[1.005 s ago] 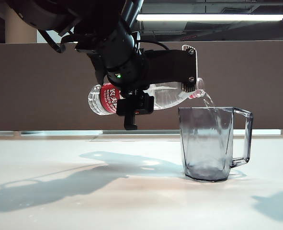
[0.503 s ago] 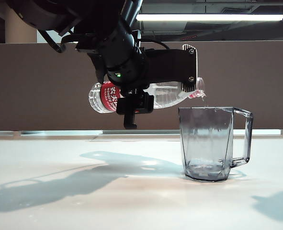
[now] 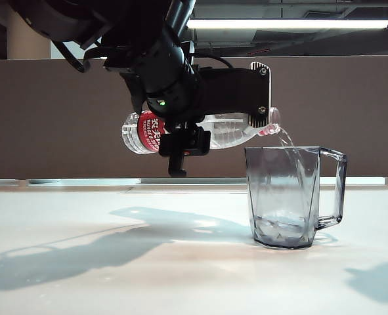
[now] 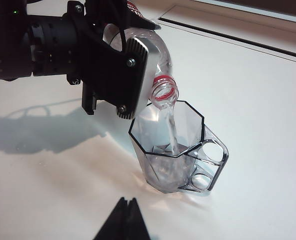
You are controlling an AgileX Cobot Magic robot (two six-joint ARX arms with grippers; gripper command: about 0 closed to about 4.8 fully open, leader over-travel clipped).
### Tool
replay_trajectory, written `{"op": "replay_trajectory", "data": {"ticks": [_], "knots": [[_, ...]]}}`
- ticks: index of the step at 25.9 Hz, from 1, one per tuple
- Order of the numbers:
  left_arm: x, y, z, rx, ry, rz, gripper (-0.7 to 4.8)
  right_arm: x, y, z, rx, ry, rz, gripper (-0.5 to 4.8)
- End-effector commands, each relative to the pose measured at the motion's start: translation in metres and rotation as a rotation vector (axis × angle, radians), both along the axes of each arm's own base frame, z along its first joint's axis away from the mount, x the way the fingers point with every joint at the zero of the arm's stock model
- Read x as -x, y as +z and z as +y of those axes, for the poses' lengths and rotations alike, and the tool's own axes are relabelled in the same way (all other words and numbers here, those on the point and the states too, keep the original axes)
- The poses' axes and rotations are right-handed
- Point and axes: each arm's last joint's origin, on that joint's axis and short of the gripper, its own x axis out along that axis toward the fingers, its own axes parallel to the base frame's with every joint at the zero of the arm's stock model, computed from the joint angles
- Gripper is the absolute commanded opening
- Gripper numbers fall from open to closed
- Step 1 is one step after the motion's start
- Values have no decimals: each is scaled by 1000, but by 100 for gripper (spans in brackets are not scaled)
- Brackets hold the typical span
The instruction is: Pick up the mineral water bottle with the left hand on the table and pour water into the mug until it's half full.
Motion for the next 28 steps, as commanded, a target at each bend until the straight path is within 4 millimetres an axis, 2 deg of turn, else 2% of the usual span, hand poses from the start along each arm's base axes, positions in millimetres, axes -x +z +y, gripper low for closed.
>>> {"op": "replay_trajectory", "data": {"ticks": [1,28], "knots": [[-1,11,-2,43,8,-46,233,0,3,0,-16,1,-10,-2],[-1,11,-1,41,8,-47,233,1,2,0,-6,1,-1,-2]]}}
